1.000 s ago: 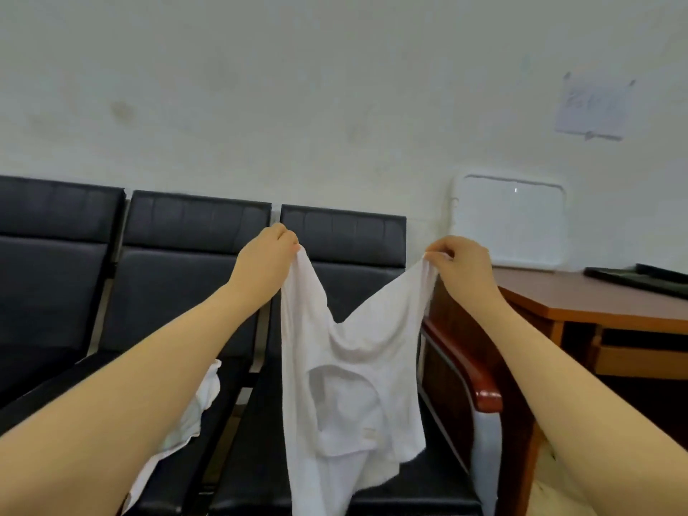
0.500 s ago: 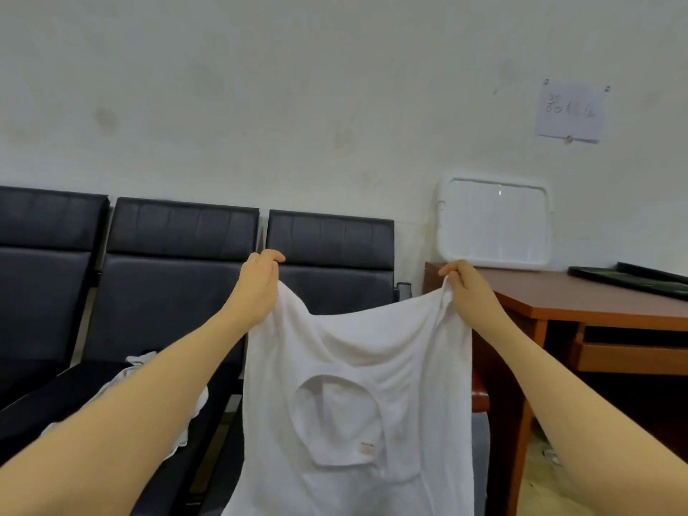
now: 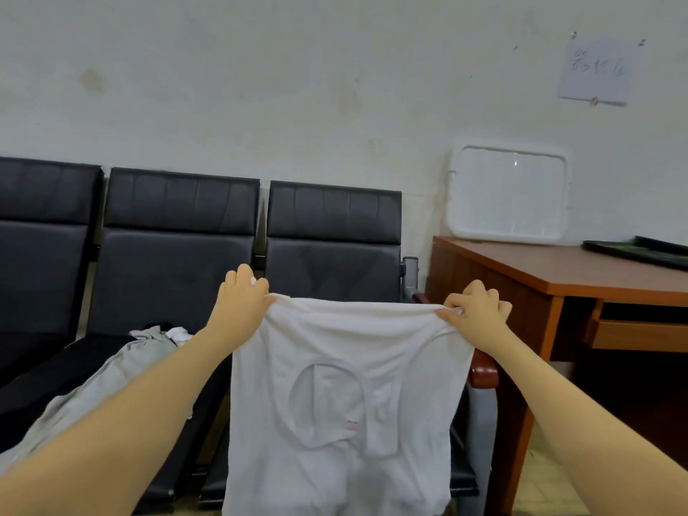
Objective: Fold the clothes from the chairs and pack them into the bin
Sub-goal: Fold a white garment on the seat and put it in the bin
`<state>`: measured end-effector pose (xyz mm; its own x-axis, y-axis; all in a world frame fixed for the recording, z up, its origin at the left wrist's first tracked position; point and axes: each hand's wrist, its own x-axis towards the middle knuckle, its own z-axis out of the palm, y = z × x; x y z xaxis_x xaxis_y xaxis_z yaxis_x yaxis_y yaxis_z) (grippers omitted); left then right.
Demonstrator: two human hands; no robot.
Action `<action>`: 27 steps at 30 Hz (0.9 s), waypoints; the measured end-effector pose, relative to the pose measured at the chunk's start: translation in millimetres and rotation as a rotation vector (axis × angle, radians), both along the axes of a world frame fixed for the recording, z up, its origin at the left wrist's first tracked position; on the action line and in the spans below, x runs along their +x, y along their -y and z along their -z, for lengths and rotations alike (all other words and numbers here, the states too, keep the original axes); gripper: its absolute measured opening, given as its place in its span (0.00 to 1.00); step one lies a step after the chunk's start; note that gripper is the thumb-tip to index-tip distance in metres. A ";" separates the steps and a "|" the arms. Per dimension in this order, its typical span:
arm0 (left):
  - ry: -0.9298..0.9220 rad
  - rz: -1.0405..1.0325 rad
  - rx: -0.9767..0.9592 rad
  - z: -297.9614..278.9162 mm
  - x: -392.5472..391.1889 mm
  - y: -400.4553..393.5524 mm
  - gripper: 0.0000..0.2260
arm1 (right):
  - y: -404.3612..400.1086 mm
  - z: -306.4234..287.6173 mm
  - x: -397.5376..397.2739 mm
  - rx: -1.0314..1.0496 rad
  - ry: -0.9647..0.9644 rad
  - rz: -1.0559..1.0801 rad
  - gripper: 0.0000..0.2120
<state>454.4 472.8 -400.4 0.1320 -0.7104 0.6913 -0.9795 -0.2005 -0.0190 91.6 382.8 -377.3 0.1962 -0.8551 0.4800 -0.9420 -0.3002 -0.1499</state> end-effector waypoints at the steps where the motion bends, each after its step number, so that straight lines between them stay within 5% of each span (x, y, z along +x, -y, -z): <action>1: -0.016 0.005 -0.039 4.1 -0.7 -0.9 0.13 | 0.4 4.0 1.1 -0.024 -0.019 0.005 0.11; 4: -0.059 0.026 -0.092 13.7 -5.1 -3.5 0.14 | 2.4 14.9 4.5 -0.052 -0.015 -0.023 0.10; 12: -0.169 0.219 -0.223 26.2 4.6 -13.9 0.21 | -4.9 31.3 8.3 0.139 0.464 -0.127 0.08; 19: -0.034 0.224 -0.061 40.3 1.5 -26.2 0.16 | -15.3 41.4 8.6 0.128 0.103 -0.068 0.12; 23: -0.117 0.145 -0.170 50.9 -3.1 -39.1 0.07 | -32.6 50.0 5.5 0.045 0.180 -0.033 0.13; 27: -0.045 0.067 -0.278 59.6 -5.9 -59.8 0.14 | -42.7 54.5 1.5 -0.030 0.134 -0.077 0.16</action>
<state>448.5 532.6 -460.0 0.1265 -0.5026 0.8552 -0.9893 -0.1271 0.0717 93.1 425.5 -431.8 0.1933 -0.8250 0.5310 -0.8883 -0.3770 -0.2623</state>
